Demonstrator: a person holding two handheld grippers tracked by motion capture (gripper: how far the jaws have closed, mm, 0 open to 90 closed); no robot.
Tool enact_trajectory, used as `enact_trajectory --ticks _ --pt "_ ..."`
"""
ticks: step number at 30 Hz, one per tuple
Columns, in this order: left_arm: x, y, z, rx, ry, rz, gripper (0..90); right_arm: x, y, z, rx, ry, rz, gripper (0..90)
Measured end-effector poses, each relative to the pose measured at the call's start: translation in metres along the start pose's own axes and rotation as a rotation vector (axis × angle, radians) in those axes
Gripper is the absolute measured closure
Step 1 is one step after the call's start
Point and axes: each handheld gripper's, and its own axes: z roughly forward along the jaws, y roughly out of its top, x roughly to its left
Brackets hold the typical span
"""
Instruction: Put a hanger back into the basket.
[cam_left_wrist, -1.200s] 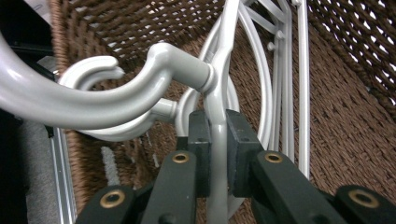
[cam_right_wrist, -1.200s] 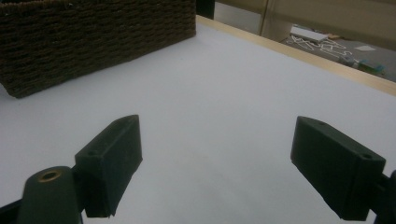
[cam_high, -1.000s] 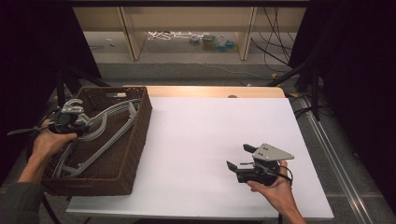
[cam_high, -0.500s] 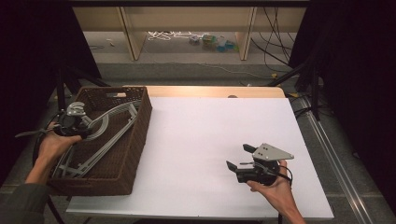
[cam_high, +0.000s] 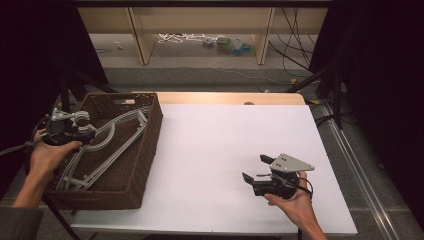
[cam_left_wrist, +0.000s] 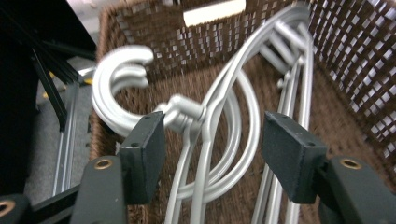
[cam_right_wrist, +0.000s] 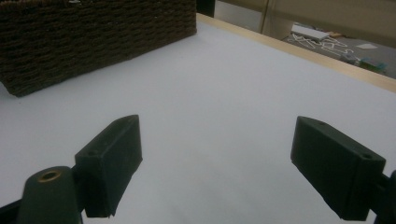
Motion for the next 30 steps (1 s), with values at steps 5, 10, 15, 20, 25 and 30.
enact_trajectory --ticks 5,10,15,20,25,30 --pt "-0.016 0.007 -0.023 -0.108 -0.031 -0.021 35.5 0.0 0.0 0.0 -0.008 -0.003 0.001 17.4" --pt "-0.032 0.007 -0.032 -0.163 -0.078 -0.03 33.6 0.0 0.0 0.001 -0.024 -0.002 0.003 17.3" --pt "-0.052 0.004 -0.037 -0.228 -0.139 -0.064 30.9 0.001 0.0 -0.001 -0.01 -0.004 0.001 17.3" --pt "-0.072 0.003 -0.041 -0.288 -0.199 -0.065 27.8 0.001 -0.001 0.001 -0.021 0.002 0.008 17.3" --pt "-0.094 0.003 -0.045 -0.322 -0.259 -0.066 21.9 0.003 -0.001 0.002 -0.017 0.018 0.024 17.1" --pt "-0.112 0.002 -0.047 -0.34 -0.308 -0.051 19.1 0.002 -0.001 0.001 -0.017 0.013 0.019 16.8"
